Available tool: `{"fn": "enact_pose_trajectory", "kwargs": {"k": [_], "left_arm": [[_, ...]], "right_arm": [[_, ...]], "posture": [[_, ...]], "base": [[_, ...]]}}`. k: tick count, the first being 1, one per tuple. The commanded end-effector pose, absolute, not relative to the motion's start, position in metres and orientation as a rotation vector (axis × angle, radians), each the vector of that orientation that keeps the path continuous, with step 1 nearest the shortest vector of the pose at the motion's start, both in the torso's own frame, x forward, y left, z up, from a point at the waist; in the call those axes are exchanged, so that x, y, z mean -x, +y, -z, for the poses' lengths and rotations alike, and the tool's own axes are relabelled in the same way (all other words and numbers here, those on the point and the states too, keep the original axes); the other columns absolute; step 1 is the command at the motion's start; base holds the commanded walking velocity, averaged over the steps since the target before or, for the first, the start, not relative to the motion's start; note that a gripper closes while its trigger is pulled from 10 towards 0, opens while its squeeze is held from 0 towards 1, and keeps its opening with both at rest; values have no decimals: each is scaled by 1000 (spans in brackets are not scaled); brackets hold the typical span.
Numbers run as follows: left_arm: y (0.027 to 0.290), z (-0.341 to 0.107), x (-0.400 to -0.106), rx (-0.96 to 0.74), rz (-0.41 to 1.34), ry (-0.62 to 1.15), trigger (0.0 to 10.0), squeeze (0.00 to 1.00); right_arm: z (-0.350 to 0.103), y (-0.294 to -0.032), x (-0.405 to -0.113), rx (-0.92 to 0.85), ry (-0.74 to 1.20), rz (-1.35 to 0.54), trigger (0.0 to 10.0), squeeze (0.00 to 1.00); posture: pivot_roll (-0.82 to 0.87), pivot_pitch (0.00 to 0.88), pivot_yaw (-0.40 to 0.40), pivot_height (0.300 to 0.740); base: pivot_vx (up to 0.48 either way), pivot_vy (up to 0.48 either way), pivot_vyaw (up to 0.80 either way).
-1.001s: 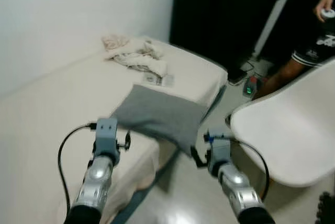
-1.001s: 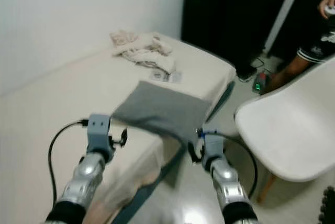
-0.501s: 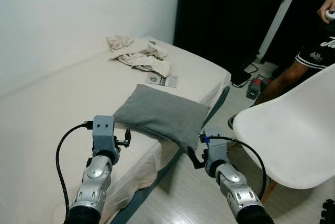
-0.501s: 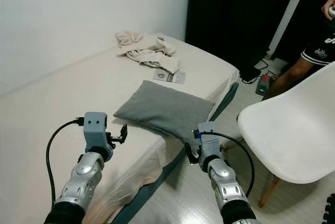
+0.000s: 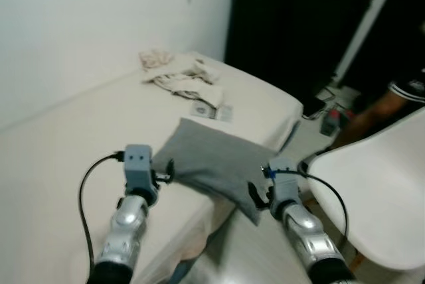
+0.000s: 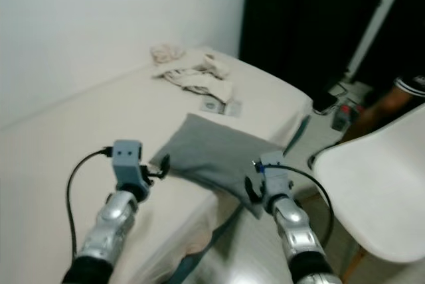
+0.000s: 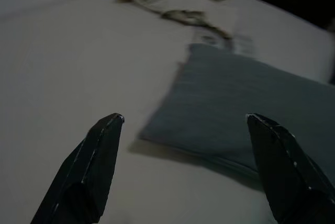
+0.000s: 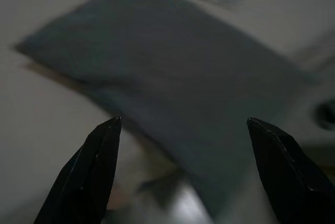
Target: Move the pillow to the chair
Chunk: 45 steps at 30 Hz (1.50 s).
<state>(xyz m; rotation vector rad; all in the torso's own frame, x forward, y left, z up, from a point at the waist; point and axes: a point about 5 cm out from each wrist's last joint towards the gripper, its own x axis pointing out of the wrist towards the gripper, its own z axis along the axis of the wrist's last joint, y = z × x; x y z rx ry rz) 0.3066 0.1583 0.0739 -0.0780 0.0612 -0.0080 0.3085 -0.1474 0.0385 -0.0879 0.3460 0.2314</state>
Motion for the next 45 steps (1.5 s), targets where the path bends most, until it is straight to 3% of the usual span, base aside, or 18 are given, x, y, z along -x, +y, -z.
{"fn": "enact_pose_trajectory", "kwargs": {"k": [1,45], "left_arm": [[151,-70,-304,92,26,76,10000,0],[149,-74,-305,63,67,45,10000,0]], "right_arm": [[-33,-159,-305,106,372,-206,10000,0],[-32,-156,-304,106,372,-208,10000,0]], "posture": [[-68,82,-16,740],[-67,84,-7,740]], "base": [[0,0,0],[0,-19,0]]}}
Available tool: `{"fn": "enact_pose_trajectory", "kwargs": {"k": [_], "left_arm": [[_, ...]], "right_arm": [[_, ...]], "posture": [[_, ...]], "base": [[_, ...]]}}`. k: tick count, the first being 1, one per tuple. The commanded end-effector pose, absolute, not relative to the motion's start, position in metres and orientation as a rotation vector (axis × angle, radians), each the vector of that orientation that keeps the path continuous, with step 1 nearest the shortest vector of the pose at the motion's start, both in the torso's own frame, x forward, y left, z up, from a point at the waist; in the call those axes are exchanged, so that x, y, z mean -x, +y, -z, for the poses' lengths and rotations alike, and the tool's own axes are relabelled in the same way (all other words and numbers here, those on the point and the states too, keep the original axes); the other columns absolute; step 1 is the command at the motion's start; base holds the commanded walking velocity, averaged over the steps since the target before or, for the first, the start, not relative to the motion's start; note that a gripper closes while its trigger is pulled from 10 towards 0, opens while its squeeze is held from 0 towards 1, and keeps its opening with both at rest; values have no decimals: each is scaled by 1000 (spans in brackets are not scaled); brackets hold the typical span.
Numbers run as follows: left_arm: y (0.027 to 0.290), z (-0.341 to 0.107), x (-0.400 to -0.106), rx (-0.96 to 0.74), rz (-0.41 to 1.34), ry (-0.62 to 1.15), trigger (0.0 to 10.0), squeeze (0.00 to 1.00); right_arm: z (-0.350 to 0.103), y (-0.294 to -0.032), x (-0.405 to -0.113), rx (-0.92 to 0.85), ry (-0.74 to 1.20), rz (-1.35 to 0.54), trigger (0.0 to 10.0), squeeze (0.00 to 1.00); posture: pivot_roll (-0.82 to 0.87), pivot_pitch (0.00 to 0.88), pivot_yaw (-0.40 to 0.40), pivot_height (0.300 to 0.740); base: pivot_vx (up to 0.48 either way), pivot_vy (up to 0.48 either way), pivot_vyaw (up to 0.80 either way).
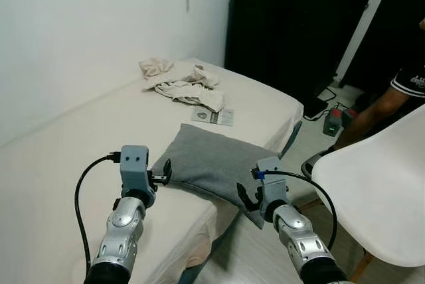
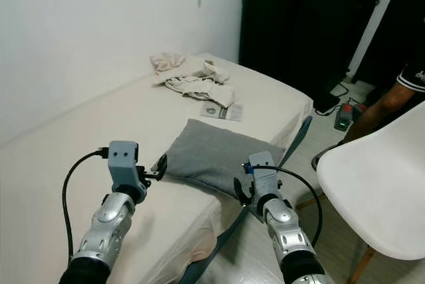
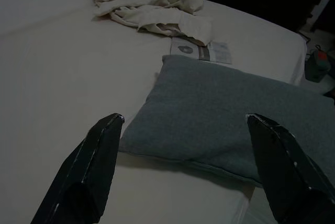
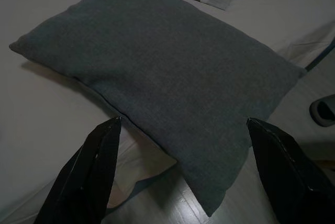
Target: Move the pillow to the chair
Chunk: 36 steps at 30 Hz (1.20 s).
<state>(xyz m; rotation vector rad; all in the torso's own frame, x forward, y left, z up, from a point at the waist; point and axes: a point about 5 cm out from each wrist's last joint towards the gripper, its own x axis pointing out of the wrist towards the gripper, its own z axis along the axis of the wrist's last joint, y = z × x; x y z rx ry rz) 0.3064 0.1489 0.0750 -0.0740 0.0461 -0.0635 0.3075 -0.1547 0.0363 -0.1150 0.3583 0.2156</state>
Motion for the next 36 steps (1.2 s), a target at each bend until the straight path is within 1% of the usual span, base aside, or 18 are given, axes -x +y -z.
{"fn": "enact_pose_trajectory", "kwargs": {"k": [1,18,21,36], "left_arm": [[149,-74,-305,63,68,45,10000,0],[148,-72,-302,61,71,53,10000,0],[148,-69,-301,67,71,74,10000,0],[147,-71,-304,69,76,67,10000,0]], "right_arm": [[-32,-156,-304,107,372,-208,10000,0],[-29,-157,-302,110,381,-208,10000,0],[-28,-157,-301,112,386,-211,10000,0],[-28,-157,-301,110,391,-209,10000,0]], "posture": [[-68,84,-7,740],[-69,94,-10,740],[-69,96,-10,740],[-70,96,-7,740]], "base": [[0,-300,0],[0,-372,0],[0,0,0],[0,0,0]]}}
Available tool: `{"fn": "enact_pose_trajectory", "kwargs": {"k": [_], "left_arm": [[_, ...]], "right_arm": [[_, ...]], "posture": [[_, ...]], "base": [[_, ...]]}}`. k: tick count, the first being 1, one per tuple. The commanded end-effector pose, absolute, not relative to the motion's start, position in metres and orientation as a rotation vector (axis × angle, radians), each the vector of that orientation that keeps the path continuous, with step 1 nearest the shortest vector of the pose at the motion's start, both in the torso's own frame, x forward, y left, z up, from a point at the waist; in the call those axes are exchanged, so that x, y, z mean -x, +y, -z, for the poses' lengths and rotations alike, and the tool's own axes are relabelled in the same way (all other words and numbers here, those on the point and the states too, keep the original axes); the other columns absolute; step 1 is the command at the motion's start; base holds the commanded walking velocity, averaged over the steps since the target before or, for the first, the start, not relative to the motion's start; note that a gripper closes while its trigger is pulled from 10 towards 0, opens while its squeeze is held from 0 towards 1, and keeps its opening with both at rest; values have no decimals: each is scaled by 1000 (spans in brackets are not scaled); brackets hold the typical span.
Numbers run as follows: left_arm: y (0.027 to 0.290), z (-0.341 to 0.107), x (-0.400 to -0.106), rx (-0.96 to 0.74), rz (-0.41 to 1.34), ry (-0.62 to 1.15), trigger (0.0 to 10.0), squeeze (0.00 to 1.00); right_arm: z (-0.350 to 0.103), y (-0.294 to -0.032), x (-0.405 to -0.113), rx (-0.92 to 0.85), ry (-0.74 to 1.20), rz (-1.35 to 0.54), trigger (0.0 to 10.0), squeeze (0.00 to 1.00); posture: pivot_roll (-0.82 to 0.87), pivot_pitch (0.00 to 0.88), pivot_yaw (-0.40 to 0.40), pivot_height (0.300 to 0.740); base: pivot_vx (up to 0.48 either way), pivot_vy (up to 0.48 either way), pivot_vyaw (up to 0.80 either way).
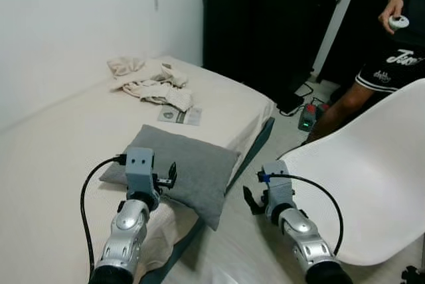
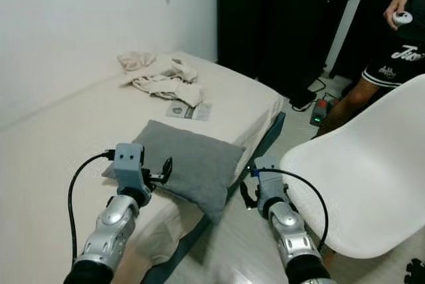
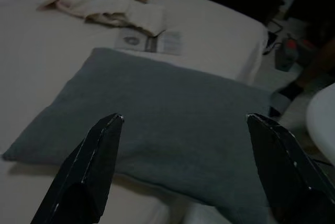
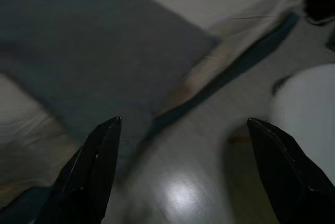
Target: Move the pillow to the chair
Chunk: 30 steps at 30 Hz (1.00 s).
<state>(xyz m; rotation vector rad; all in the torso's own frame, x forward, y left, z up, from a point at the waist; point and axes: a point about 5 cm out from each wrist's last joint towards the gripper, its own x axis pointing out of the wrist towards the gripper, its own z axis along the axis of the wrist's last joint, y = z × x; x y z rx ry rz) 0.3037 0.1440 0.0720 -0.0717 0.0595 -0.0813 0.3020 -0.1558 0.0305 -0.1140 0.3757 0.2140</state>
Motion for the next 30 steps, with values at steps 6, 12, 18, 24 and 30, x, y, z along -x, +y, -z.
{"fn": "enact_pose_trajectory", "kwargs": {"k": [6,12,18,24,30], "left_arm": [[147,-74,-305,70,68,53,10000,0],[147,-76,-304,83,70,35,10000,0],[146,-78,-305,94,86,20,10000,0],[146,-79,-305,93,87,17,10000,0],[146,-78,-305,96,88,17,10000,0]], "right_arm": [[-29,-157,-301,110,387,-208,10000,0],[-29,-158,-301,110,387,-205,10000,0],[-29,-158,-301,110,386,-204,10000,0],[-29,-158,-301,111,385,-204,10000,0],[-29,-158,-302,112,385,-205,10000,0]], "posture": [[-70,95,-5,740],[-71,94,-4,740],[-72,93,-3,740],[-72,92,-4,740],[-72,92,-5,740]], "base": [[0,0,0],[0,0,0],[151,0,0],[328,0,0],[329,0,0]]}}
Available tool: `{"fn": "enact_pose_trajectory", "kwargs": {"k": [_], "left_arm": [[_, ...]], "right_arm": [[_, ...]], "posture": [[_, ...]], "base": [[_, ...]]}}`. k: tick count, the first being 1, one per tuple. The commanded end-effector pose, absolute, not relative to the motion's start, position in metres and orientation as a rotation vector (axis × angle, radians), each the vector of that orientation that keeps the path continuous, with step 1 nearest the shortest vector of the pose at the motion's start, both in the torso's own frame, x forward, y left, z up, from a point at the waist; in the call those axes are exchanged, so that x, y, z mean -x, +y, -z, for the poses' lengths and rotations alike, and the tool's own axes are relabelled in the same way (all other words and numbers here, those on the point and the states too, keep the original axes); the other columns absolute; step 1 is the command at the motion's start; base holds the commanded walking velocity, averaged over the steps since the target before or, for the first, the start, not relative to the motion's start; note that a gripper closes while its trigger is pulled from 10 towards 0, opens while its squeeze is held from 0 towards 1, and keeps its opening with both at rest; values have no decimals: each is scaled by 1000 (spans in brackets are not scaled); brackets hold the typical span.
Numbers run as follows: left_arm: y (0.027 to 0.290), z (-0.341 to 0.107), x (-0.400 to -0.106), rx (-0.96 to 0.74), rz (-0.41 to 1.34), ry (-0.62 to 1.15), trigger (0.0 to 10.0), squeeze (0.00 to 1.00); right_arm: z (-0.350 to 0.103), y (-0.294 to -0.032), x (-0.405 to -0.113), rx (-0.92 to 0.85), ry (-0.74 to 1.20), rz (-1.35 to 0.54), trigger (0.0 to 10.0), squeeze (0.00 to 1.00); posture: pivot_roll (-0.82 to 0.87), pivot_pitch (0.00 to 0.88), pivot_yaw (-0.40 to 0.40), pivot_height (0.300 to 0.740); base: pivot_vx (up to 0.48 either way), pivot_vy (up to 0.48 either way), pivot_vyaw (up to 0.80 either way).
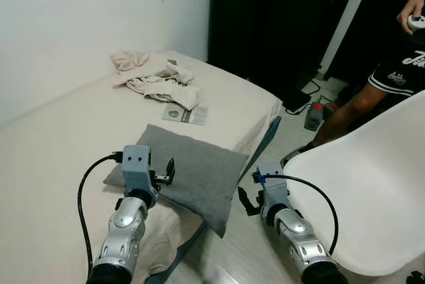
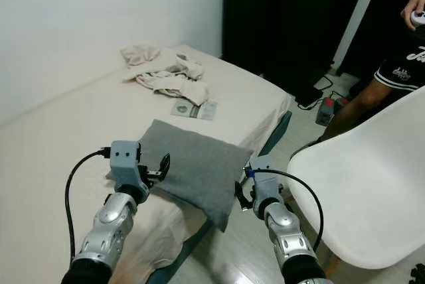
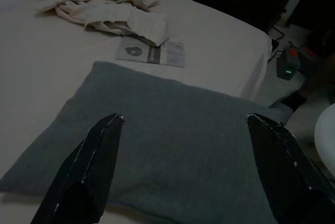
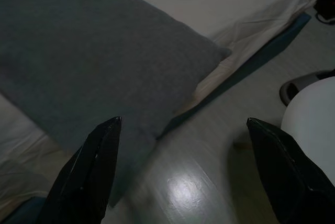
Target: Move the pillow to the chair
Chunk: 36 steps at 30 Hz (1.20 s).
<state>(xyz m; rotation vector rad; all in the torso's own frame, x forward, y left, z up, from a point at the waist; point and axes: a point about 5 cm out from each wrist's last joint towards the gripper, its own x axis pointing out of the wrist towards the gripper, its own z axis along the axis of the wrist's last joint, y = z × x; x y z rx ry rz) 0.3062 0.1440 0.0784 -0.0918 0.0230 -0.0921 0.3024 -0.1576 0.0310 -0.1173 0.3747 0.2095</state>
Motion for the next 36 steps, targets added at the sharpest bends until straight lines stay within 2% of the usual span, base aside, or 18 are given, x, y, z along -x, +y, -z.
{"fn": "enact_pose_trajectory", "kwargs": {"k": [1,31,36], "left_arm": [[146,-78,-305,98,85,21,10000,0],[147,-76,-303,101,69,26,10000,0],[149,-69,-303,24,68,74,10000,0]], "right_arm": [[-29,-158,-302,112,385,-205,10000,0],[-28,-157,-302,115,389,-217,10000,0],[-28,-158,-302,93,387,-192,10000,0]], "posture": [[-73,92,-5,740],[-70,89,-17,740],[-66,96,-13,740]], "base": [[0,0,0],[0,0,0],[0,0,0]]}}
